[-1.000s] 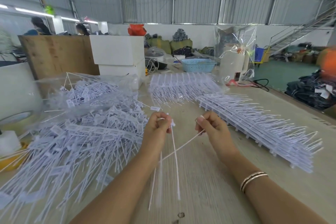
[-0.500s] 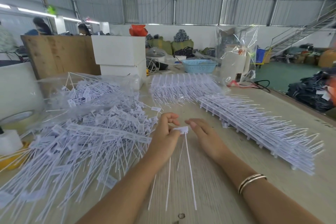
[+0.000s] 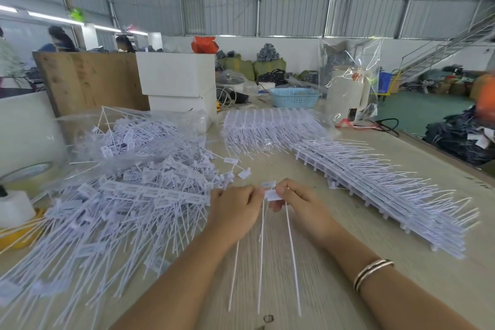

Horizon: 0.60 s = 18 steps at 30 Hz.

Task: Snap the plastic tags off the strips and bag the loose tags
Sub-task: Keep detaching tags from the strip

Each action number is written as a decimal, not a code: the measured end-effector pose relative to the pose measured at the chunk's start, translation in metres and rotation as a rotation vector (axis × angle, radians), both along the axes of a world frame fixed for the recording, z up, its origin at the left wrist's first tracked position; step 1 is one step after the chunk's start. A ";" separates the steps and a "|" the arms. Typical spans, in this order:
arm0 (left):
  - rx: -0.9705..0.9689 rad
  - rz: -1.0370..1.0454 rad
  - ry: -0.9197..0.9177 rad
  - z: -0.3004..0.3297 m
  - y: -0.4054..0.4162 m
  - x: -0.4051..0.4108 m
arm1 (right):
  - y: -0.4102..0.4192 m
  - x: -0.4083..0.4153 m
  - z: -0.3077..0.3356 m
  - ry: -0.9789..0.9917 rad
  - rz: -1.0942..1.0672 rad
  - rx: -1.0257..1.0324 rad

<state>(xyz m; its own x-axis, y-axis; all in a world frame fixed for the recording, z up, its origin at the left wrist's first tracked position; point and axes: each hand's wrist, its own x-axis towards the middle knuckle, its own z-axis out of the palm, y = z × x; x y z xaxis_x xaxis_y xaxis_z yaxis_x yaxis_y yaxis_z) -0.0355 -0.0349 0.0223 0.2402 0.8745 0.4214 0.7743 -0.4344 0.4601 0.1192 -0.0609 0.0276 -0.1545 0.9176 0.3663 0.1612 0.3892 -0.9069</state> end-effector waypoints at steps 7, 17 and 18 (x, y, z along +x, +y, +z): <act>-0.156 -0.102 -0.330 0.002 0.004 0.002 | 0.003 0.000 -0.003 -0.057 0.011 0.029; -0.237 -0.050 -0.679 0.013 0.002 -0.006 | 0.013 0.010 -0.009 0.071 -0.235 0.228; -0.221 -0.074 -0.662 0.012 0.000 -0.005 | 0.015 0.011 -0.011 0.012 -0.259 0.177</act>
